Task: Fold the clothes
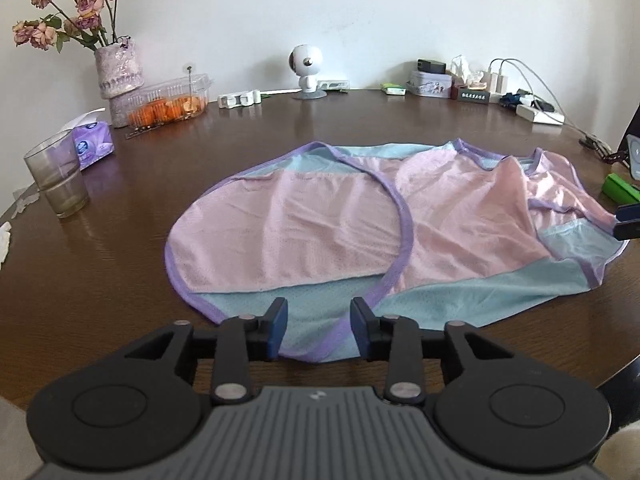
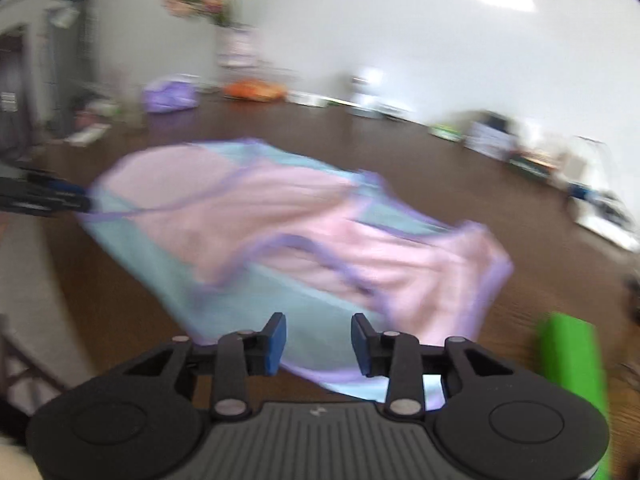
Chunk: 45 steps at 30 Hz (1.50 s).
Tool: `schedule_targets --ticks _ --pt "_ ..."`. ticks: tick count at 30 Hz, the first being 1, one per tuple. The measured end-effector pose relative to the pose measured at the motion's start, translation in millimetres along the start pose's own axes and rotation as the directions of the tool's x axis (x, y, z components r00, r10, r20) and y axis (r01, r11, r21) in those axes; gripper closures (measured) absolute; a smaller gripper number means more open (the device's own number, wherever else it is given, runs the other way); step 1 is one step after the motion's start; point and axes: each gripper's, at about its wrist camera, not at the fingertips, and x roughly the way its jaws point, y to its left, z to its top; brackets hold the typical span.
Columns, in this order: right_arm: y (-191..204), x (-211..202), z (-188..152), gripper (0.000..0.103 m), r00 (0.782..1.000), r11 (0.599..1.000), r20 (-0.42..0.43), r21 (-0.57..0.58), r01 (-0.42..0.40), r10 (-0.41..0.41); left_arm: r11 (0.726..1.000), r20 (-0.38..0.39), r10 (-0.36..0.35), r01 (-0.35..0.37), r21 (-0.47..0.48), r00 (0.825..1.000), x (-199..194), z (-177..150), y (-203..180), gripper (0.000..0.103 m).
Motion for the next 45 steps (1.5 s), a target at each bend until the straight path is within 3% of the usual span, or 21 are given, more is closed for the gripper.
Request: schedule_targets --ticks 1,3,4,6,10,12,14,15,18,22,28,30,31,32,33,38,41,42,45 --pt "-9.5 3.4 -2.9 0.071 0.998 0.998 -0.021 0.018 0.062 -0.061 1.000 -0.004 -0.003 0.003 0.002 1.000 2.1 0.8 -1.2 0.065" --pt "-23.5 10.1 -10.3 0.089 0.986 0.986 -0.068 0.054 0.157 -0.153 1.000 -0.011 -0.010 0.010 0.007 1.000 6.3 2.5 -3.7 0.065" --pt "-27.1 11.6 -16.0 0.097 0.982 0.982 -0.082 0.068 0.177 -0.172 1.000 -0.015 -0.013 0.013 0.009 1.000 8.4 3.3 -4.9 0.065" --pt "-29.6 6.1 -21.6 0.101 0.979 0.976 -0.085 0.104 0.193 -0.185 1.000 -0.023 -0.020 0.020 0.014 1.000 12.6 5.0 -7.4 0.065" --pt "-33.5 -5.1 -32.1 0.098 0.981 0.971 -0.088 0.150 0.184 -0.173 0.999 -0.036 -0.031 0.032 0.025 0.999 19.6 7.4 -12.0 0.065" --pt "-33.2 -10.5 -21.8 0.091 0.988 0.977 -0.041 0.146 0.154 -0.150 0.999 -0.019 -0.034 0.034 0.029 0.999 14.7 10.1 -9.7 0.066" --pt "-33.2 -14.6 -11.3 0.068 0.991 0.982 0.005 0.139 0.128 -0.130 0.998 0.003 -0.049 0.049 0.025 0.999 18.9 23.5 -8.4 0.065" --pt "-36.1 -7.2 -3.4 0.066 0.988 0.981 0.022 0.129 0.147 -0.151 0.998 0.010 -0.054 0.054 0.026 0.998 23.3 31.2 -8.5 0.065" --pt "-51.7 24.8 20.1 0.068 0.977 0.971 0.022 0.119 0.208 -0.212 0.997 0.026 -0.064 0.063 0.035 0.998 37.8 55.0 -9.7 0.065" --pt "-82.5 63.8 50.7 0.073 0.956 0.948 -0.013 0.126 0.292 -0.293 0.995 -0.002 -0.023 0.023 0.094 1.000 79.3 98.6 -10.0 0.065" --pt "-123.8 92.8 70.6 0.070 0.973 0.954 -0.041 0.190 0.232 -0.228 0.989 -0.036 0.039 -0.033 0.146 0.999 155.0 164.2 -0.1 0.065" --pt "-126.0 104.5 70.1 0.071 0.982 0.961 -0.077 0.204 0.184 -0.172 0.985 -0.066 0.069 -0.058 0.160 0.995 178.9 167.1 -19.4 0.067" --pt "-123.1 109.4 69.1 0.077 0.984 0.968 -0.092 0.187 0.169 -0.154 0.984 -0.080 0.092 -0.078 0.161 0.993 190.8 169.6 -20.1 0.070" --pt "-119.7 113.5 67.7 0.092 0.982 0.971 -0.104 0.166 0.174 -0.158 0.983 -0.091 0.099 -0.083 0.162 0.991 200.1 170.6 -19.3 0.071" --pt "-116.5 117.3 66.3 0.097 0.980 0.973 -0.115 0.145 0.180 -0.164 0.985 -0.099 0.097 -0.081 0.155 0.990 206.2 170.6 -17.7 0.074" --pt "-127.3 121.0 64.8 0.100 0.953 0.945 -0.098 0.135 0.297 -0.285 0.987 -0.085 0.115 -0.104 0.121 0.990 207.6 165.6 -9.2 0.083" --pt "-132.0 120.4 64.8 0.099 0.934 0.928 -0.106 0.119 0.352 -0.340 0.976 -0.067 0.179 -0.168 0.137 0.982 206.8 160.4 -7.5 0.083" --pt "-130.6 114.2 65.8 0.097 0.939 0.930 -0.095 0.136 0.341 -0.330 0.974 -0.064 0.190 -0.179 0.141 0.980 205.9 159.0 -7.3 0.083" --pt "-113.1 87.2 67.7 0.085 0.979 0.963 -0.019 0.174 0.205 -0.205 0.965 -0.052 0.223 -0.213 0.151 0.973 203.1 155.0 -6.8 0.082"
